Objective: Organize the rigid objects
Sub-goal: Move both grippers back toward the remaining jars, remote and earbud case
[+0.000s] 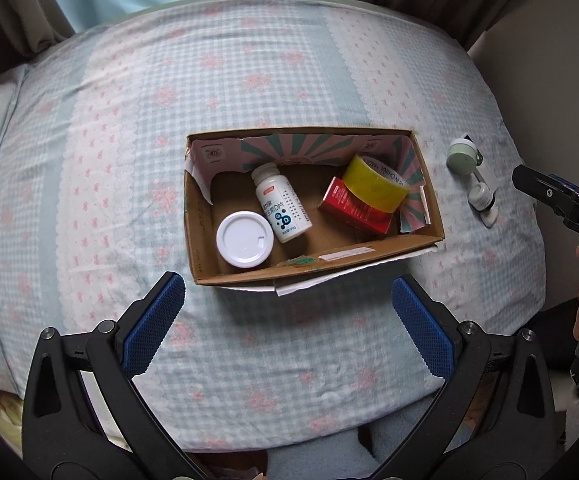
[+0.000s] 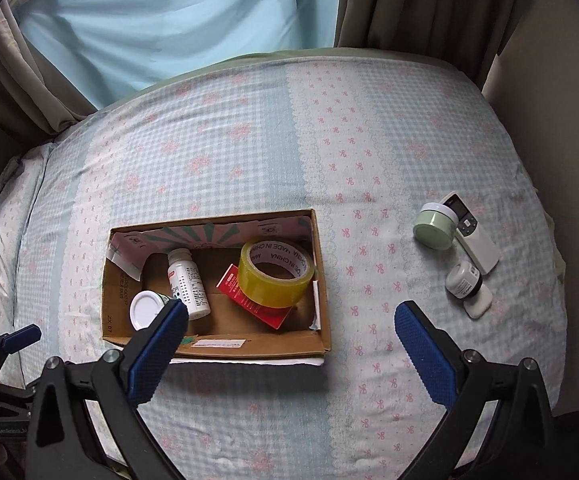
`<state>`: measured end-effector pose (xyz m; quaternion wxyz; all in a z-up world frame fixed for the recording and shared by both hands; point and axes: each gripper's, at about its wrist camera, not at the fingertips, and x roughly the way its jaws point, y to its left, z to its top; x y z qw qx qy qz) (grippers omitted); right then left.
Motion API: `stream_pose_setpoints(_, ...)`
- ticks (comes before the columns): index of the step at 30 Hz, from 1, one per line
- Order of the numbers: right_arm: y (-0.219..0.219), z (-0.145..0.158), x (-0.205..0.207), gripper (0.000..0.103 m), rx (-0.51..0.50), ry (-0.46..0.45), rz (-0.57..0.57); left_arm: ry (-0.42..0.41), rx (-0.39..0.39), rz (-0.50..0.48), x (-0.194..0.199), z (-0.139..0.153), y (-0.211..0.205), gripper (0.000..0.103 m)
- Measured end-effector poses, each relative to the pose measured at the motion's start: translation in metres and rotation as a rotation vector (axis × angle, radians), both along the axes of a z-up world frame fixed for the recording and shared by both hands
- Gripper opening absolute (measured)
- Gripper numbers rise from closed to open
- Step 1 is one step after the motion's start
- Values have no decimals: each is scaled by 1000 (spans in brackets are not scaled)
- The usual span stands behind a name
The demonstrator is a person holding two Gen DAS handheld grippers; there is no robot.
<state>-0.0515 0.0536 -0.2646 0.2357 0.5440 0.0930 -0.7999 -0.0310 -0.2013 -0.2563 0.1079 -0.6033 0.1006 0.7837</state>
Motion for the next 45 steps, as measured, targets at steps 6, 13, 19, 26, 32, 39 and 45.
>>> stream_pose_setpoints(6, 55, 22, -1, 103, 10, 61, -16, 34, 4, -20, 9, 11, 48, 103)
stream_pose_setpoints(13, 134, 24, -34, 103, 16, 84, -47, 76, 40, -13, 12, 17, 129, 103)
stream_pose_setpoints(19, 196, 19, -73, 103, 66, 121, -21, 60, 51, -37, 2, 5, 205, 103)
stream_pose_setpoints(26, 247, 1, -122, 103, 91, 135, 39, 45, 39, -86, -27, -14, 281, 103)
stream_pose_setpoints(32, 263, -39, -157, 103, 79, 124, 125, -16, 6, -101, -57, -59, 332, 103)
stream_pose_setpoints(39, 263, -122, -172, 103, 64, 36, 157, -117, -48, -131, -93, -140, 378, 103)
stream_pose_setpoints(45, 254, -188, -158, 103, 111, -24, 144, -174, -96, -177, -116, -200, 413, 103)
